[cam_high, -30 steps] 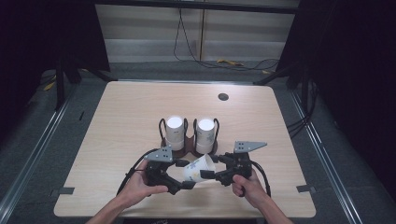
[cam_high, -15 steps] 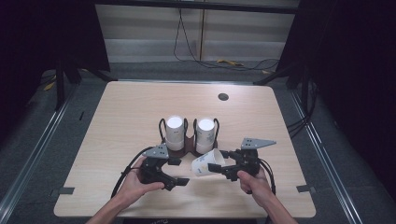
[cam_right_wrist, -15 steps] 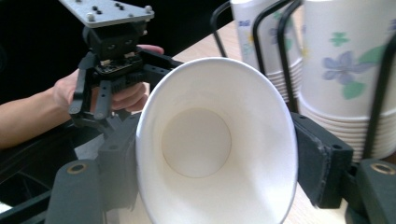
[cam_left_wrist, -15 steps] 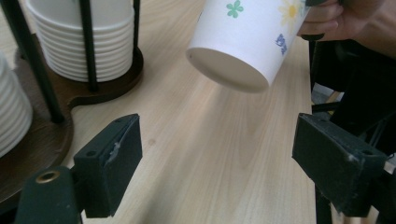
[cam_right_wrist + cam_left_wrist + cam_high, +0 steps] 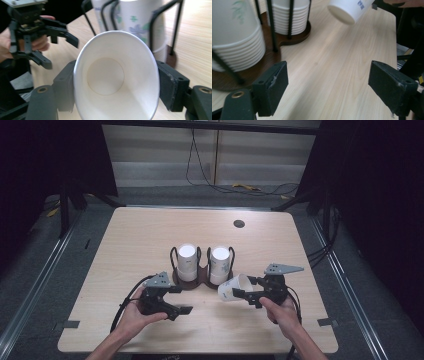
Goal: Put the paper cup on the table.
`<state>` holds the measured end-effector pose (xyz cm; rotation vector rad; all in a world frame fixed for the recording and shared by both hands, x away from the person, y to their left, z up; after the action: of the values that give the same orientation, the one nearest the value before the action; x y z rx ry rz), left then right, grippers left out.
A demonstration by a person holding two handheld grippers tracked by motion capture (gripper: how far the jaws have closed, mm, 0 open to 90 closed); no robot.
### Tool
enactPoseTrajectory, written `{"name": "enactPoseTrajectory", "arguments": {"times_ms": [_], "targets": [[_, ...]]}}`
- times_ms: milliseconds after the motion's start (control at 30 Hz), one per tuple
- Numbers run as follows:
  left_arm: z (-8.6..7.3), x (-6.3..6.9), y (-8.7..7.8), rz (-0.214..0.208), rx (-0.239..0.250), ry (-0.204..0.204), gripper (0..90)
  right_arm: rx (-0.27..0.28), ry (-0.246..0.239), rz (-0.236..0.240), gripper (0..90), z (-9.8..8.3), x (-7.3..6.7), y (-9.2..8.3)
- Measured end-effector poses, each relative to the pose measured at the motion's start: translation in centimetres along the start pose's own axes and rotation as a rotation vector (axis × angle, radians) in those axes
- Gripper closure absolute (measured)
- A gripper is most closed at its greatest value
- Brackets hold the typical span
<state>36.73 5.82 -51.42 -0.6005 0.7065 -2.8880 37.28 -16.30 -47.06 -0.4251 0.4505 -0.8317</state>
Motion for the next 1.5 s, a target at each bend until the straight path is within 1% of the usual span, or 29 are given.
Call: {"name": "enactPoseTrajectory", "arguments": {"times_ms": [133,200,267,300,333,367,433,500,533,633,667,700,800,867,900,967,1100,1167,1200,1233,1267,1367,1433,1500], "targets": [[-0.6,-0.9,-0.8,0.024,-0.007,-0.02,16.2,-0.005,0.006,-0.048,27.5,0.3,1.3,-0.2],[-1.0,-1.2,-1.0,0.035,-0.021,-0.032,15.9,-0.011,0.003,-0.069,27.5,0.4,1.9,-0.1],[-1.2,-1.4,-0.9,0.038,-0.033,-0.044,15.9,-0.008,0.012,-0.083,27.4,0.6,2.5,-0.1],[-1.3,-1.5,-0.9,0.038,-0.042,-0.043,15.9,-0.009,0.012,-0.094,27.4,0.6,2.7,-0.1],[-1.4,-1.5,-0.8,0.038,-0.041,-0.045,15.9,-0.003,0.015,-0.103,27.4,0.7,2.9,-0.1],[-1.4,-1.5,-0.8,0.043,-0.048,-0.044,16.0,0.001,0.017,-0.105,27.4,0.7,3.0,-0.1],[-1.5,-1.5,-0.8,0.04,-0.052,-0.05,16.0,-0.01,0.017,-0.128,27.4,0.6,3.3,0.1],[-1.5,-1.8,-1.0,0.054,-0.051,-0.053,16.1,-0.009,0.013,-0.14,27.4,0.7,3.6,0.3],[-1.4,-1.9,-1.0,0.055,-0.044,-0.058,16.2,-0.011,0.016,-0.153,27.5,0.7,3.8,0.3],[-1.4,-2.4,-1.1,0.068,-0.038,-0.076,16.1,-0.03,0.012,-0.201,27.5,0.8,5.0,0.4],[-1.5,-2.5,-1.1,0.064,-0.037,-0.082,16.0,-0.035,0.017,-0.213,27.4,0.9,5.4,0.5],[-1.5,-2.7,-1.0,0.068,-0.038,-0.079,16.0,-0.044,0.011,-0.229,27.5,0.9,5.8,0.5],[-1.4,-2.9,-1.0,0.072,-0.028,-0.091,16.1,-0.047,0.014,-0.257,27.3,1.5,6.9,0.5],[-1.5,-3.1,-1.0,0.076,-0.034,-0.094,16.1,-0.054,0.015,-0.273,27.2,1.7,7.5,0.6],[-1.6,-3.1,-1.1,0.076,-0.038,-0.098,16.1,-0.06,0.017,-0.279,27.2,1.7,7.8,0.6],[-1.6,-3.1,-1.1,0.081,-0.044,-0.094,16.1,-0.072,0.013,-0.311,27.2,1.8,8.5,0.7],[-1.6,-3.1,-1.1,0.082,-0.049,-0.088,16.1,-0.102,0.011,-0.352,26.9,2.0,9.5,0.8],[-1.6,-3.0,-1.2,0.083,-0.044,-0.088,16.1,-0.125,0.009,-0.368,26.7,2.0,9.9,1.0],[-1.6,-3.1,-1.3,0.085,-0.043,-0.084,16.1,-0.133,0.003,-0.389,26.8,2.1,10.3,1.0],[-1.6,-3.1,-1.3,0.089,-0.042,-0.084,16.1,-0.136,0.009,-0.394,26.6,2.1,10.5,1.1],[-1.6,-3.1,-1.4,0.094,-0.047,-0.085,16.2,-0.161,-0.001,-0.403,26.5,2.0,10.8,1.3],[-1.7,-3.1,-1.4,0.094,-0.046,-0.09,16.2,-0.203,-0.018,-0.46,26.1,1.8,11.9,1.7],[-1.8,-3.1,-1.4,0.094,-0.054,-0.083,16.2,-0.246,-0.024,-0.491,25.9,1.6,12.5,2.0],[-1.9,-3.0,-1.4,0.091,-0.057,-0.083,16.2,-0.26,-0.019,-0.519,25.8,1.4,13.0,2.2]]}}
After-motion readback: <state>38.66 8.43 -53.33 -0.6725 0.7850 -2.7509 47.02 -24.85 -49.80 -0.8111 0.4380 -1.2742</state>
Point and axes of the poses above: each handheld gripper's, and its own axes: y roughly forward along the jaws, z roughly out of its top, x roughly to its right, the point moved 9 cm from there along y, roughly forward along the jaws, and after that the axes turned 11 degrees about -z, right-handed, at the moved point
